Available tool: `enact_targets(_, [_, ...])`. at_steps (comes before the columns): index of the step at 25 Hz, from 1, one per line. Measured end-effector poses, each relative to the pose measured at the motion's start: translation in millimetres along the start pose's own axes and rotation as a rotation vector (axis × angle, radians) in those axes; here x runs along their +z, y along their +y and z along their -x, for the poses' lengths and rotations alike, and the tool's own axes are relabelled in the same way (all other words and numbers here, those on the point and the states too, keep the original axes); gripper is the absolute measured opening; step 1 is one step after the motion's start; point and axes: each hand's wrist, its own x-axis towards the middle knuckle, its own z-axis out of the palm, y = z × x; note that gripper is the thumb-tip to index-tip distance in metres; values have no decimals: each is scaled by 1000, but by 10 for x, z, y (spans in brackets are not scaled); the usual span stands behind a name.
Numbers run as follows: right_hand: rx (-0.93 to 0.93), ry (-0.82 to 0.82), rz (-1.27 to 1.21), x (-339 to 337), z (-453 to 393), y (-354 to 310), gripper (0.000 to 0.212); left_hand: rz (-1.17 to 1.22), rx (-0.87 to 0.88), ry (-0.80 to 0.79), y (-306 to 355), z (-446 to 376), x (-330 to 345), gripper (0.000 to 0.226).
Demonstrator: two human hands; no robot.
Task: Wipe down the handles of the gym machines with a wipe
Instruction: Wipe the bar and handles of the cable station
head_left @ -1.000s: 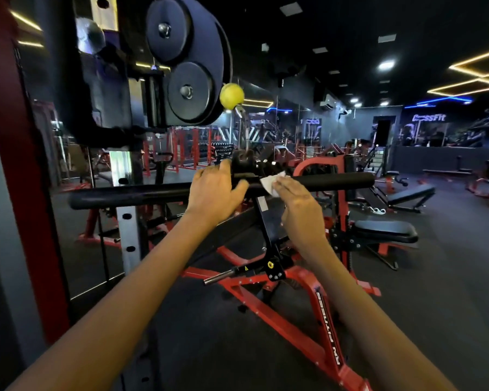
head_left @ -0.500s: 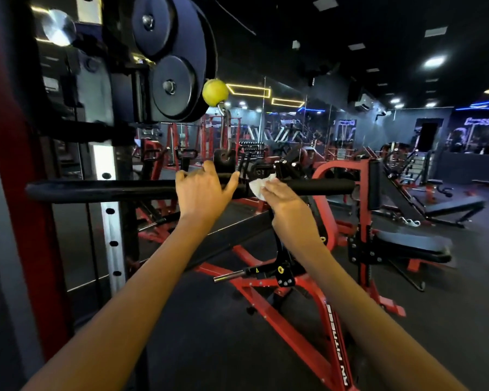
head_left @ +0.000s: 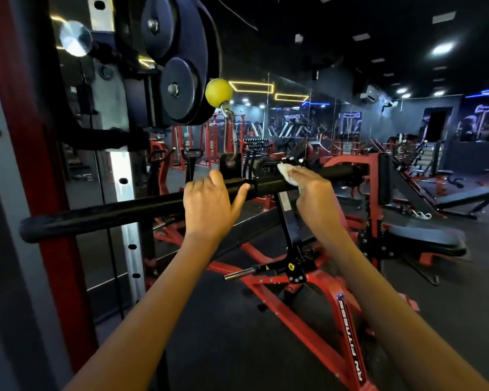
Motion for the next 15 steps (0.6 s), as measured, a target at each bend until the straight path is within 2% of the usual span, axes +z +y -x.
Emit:
enact_targets(1, [-20,11,12,38,15,-80,56,12,7,6,-28,29,-14,64])
enact_targets(4, [-303,31,63,127,146,-263,53,8,11,-2,-113,76,-76,72])
enact_targets(5, [-314,34,79,79,130,-250,54,10,10,-7,-143,87,-104,73])
enact_targets(8, [-72,77,31,-21,98,-347,57,39,30,10,-229,102,-163,76])
enact_targets(9, [-86,91,33,16,151,-473,57,54,35,21,-254,105,-177,77])
enact_targets(12, [-365,70,41,208,368,-731,55,82,44,66,-321,115,-177,78])
enact_targets(13, [-406,80,50,193,354,-673,55,88,47,74,-340,121,-180,78])
enact_targets(15, [-313,139,115,70,283,-488,57,94,49,77,-372,129,-205,77])
